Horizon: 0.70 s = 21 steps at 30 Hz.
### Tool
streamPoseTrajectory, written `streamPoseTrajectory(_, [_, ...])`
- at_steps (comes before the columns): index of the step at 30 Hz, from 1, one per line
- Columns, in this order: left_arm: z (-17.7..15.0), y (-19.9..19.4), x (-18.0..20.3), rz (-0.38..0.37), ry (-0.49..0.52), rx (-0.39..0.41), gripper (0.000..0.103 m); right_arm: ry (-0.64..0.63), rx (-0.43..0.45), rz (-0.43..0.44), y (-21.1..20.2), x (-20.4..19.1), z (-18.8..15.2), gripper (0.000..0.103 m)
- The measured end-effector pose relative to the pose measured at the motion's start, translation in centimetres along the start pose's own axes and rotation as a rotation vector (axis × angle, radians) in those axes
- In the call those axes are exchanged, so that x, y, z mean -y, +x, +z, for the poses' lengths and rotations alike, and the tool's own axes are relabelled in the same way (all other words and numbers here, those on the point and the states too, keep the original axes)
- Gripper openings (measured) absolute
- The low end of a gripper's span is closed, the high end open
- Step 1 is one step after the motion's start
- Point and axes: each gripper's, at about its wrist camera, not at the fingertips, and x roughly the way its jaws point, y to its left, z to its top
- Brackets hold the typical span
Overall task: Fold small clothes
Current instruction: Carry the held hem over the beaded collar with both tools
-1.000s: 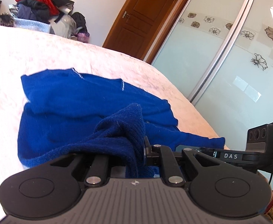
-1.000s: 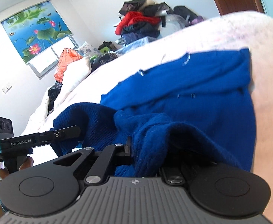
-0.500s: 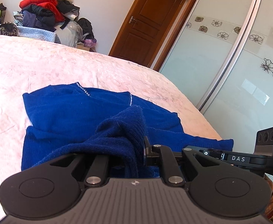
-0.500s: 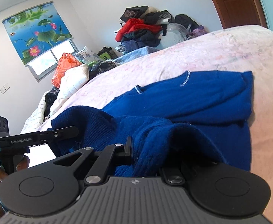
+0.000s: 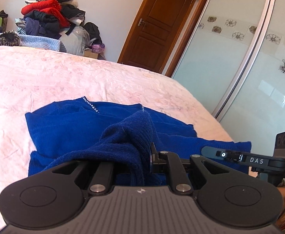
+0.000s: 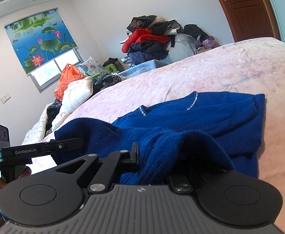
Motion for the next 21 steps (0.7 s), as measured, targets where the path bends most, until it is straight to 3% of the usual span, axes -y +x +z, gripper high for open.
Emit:
streamPoseTrajectory(8, [1.6, 2.2, 1.2, 0.076, 0.094, 0.004, 0.014, -0.014, 0.029, -0.027, 1.7, 1.0, 2.2, 0.009])
streamPoseTrajectory(21, [4.2, 4.3, 0.9, 0.12, 0.138, -0.009, 0.014, -0.02, 0.07, -0.043, 3.8, 1.9, 4.8, 0.009])
